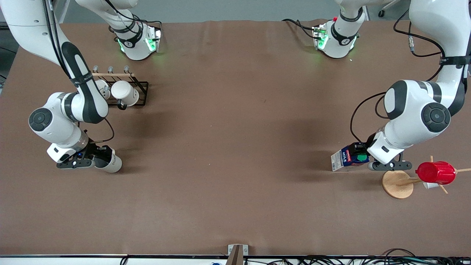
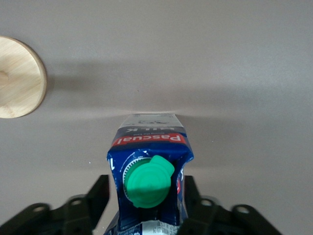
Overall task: Place cup and milk on table
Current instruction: 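Carry the mug and the carton toward the table center with both grippers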
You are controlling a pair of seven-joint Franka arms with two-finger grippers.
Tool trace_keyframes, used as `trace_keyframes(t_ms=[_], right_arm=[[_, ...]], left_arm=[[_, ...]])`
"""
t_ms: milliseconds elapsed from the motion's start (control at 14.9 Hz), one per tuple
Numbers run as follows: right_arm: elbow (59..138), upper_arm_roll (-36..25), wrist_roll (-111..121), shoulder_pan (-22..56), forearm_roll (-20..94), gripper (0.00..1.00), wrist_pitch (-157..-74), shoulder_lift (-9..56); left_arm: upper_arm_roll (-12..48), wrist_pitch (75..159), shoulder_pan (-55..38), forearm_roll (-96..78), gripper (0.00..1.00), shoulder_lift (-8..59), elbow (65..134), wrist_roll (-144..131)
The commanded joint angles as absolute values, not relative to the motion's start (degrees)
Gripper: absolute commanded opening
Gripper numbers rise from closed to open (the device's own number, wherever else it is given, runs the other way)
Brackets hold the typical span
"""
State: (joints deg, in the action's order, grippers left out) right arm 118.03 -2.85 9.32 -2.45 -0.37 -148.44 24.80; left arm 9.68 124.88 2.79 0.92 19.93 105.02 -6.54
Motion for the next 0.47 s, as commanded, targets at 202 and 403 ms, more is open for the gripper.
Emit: trace_keyframes(t_ms=[202,403], right_arm=[[117.7,-2.5,8.5,-3.1,0.3,0.0,-148.4,24.3],[116.5,-2.5,3.8,-2.8,0.6,0.0,-148.3,24.3]], left_arm=[[11.0,124.5,2.7,1.7,0.41,17.7,105.1,-6.9],[11.3,124.5,2.6,1.7,0.41,16.3,104.5,-6.9]])
